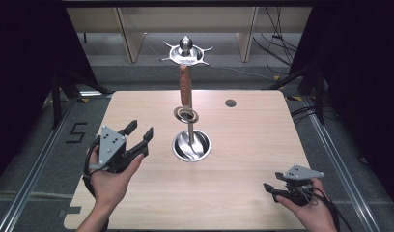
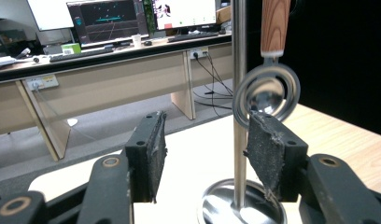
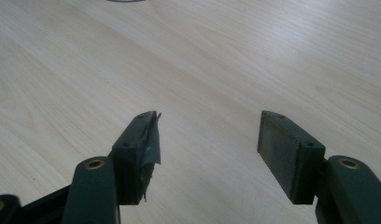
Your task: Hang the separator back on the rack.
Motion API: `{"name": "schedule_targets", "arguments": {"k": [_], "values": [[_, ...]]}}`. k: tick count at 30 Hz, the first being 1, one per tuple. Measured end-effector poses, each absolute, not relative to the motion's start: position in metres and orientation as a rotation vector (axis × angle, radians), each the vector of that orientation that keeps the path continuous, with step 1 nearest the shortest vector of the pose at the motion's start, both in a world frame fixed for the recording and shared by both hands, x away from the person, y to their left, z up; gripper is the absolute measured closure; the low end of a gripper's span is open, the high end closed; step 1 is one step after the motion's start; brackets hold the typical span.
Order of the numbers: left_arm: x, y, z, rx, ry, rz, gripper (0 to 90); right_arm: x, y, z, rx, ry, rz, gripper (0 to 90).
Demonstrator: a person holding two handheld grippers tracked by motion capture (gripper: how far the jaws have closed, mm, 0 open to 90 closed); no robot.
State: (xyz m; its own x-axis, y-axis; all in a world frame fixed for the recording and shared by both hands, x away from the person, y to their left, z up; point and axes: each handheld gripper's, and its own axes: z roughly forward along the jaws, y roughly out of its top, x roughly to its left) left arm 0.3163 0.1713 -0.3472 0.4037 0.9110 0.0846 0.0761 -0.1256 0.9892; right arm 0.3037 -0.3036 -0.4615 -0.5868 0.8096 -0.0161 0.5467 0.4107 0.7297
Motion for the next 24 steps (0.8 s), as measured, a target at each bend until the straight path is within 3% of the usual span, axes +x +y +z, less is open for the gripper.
{"name": "schedule_targets", "arguments": {"k": [12,16,24], "values": [[0.302,0.186,-0.407,1.627,1.030,0.852,45.1,0.303,-0.303,-0.461,1.196,2.313,0.993,38.9],[0.301,0.192,-0.434,1.677,1.092,0.775,45.0,0.304,-0.304,-0.461,1.166,2.317,0.986,38.8],[0.316,0.207,-0.444,1.684,1.169,0.702,43.0,0.304,-0.304,-0.461,1.163,2.314,0.990,38.6]]}}
